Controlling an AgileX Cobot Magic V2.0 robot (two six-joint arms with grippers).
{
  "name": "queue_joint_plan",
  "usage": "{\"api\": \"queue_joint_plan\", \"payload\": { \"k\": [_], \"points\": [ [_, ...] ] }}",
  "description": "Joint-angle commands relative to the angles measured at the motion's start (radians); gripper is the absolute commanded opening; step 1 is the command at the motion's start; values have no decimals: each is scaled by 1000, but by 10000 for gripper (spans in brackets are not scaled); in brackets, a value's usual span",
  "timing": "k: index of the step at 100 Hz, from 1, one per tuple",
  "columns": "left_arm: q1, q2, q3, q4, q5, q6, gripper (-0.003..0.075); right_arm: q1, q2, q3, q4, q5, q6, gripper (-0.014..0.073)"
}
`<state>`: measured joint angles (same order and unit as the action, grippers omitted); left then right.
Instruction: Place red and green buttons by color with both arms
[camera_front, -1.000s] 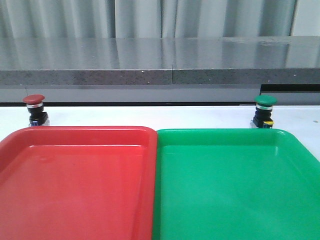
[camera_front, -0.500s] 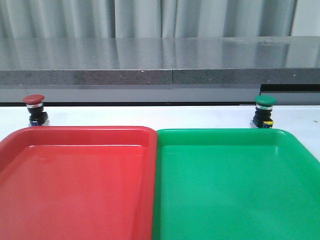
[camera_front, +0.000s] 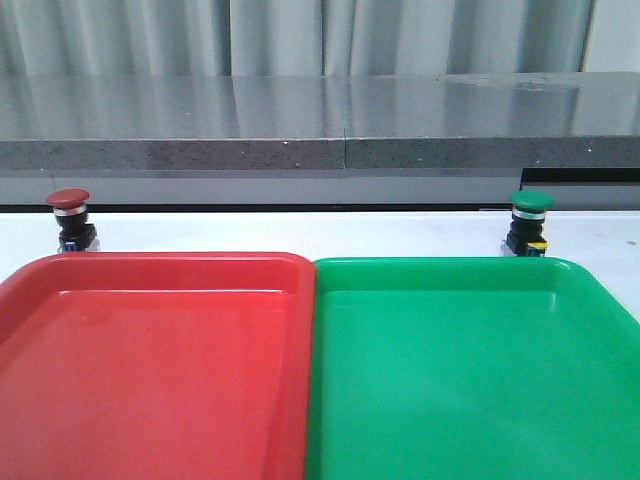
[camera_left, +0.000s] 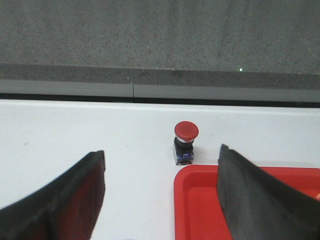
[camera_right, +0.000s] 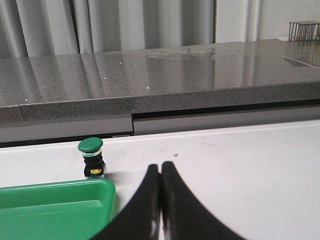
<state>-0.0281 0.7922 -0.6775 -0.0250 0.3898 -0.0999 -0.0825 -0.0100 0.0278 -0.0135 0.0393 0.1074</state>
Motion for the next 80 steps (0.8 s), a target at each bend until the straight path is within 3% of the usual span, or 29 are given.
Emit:
{"api": "queue_joint_plan", "payload": {
  "k": [1,26,47,80],
  "points": [
    [-10,76,-105,-19,-13,-2,482,-7,-23,-19,-3,-73,-5,-64],
    [-29,307,-347,-86,134,35,480,-7,-23,-19,-3,-73,-5,-64],
    [-104,483,-507,-84,159,135,480,-7,-23,-19,-3,-73,-5,-64],
    [-118,714,-732,-82,290,138,480,-7,-23,-19,-3,-73,-5,-64]
  ]
}}
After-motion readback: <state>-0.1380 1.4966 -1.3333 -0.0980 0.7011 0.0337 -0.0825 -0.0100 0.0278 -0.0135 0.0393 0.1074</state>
